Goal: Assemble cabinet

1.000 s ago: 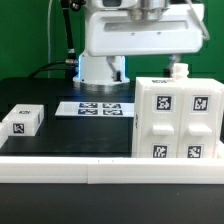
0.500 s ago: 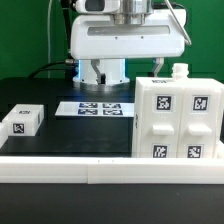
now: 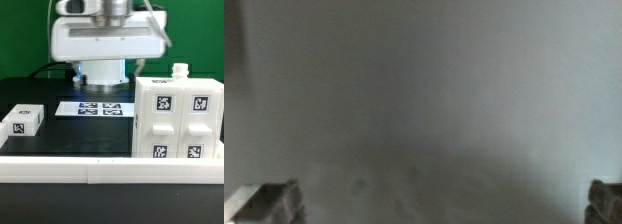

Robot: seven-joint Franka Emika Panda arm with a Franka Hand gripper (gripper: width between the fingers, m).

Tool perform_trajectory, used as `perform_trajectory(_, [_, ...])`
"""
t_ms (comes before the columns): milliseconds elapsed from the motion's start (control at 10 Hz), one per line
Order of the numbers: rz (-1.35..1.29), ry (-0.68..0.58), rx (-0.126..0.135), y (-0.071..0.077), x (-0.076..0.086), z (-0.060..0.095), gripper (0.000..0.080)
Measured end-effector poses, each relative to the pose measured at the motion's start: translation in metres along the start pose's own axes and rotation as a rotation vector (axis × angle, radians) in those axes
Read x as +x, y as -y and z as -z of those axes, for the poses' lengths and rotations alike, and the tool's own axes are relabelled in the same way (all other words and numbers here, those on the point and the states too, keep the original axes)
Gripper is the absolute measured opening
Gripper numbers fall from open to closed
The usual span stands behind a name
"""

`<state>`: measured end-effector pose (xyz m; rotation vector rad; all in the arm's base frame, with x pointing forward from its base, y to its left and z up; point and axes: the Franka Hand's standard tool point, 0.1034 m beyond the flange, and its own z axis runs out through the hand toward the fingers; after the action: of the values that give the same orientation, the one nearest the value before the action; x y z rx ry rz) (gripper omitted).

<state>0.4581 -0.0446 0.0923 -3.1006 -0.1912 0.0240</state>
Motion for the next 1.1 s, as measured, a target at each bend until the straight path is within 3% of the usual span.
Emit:
perform_trajectory(200, [0.030,0.001,-0.009,-0.030,-0.012,-0.005,0.0797])
perform_trajectory(300, [0.037,0.008,-0.013,-0.052,-0.020,-0.009,0.0797])
perform_trajectory(600, [0.068,0.027,-0.015,-0.092,-0.038,-0.019,0.0797])
perform_trajectory(800, [0.076,0.037,-0.016,-0.112,-0.046,-0.025,0.0797])
perform_trajectory(1100, [0.080,0.053,-0.015,-0.129,-0.052,-0.036,0.0797])
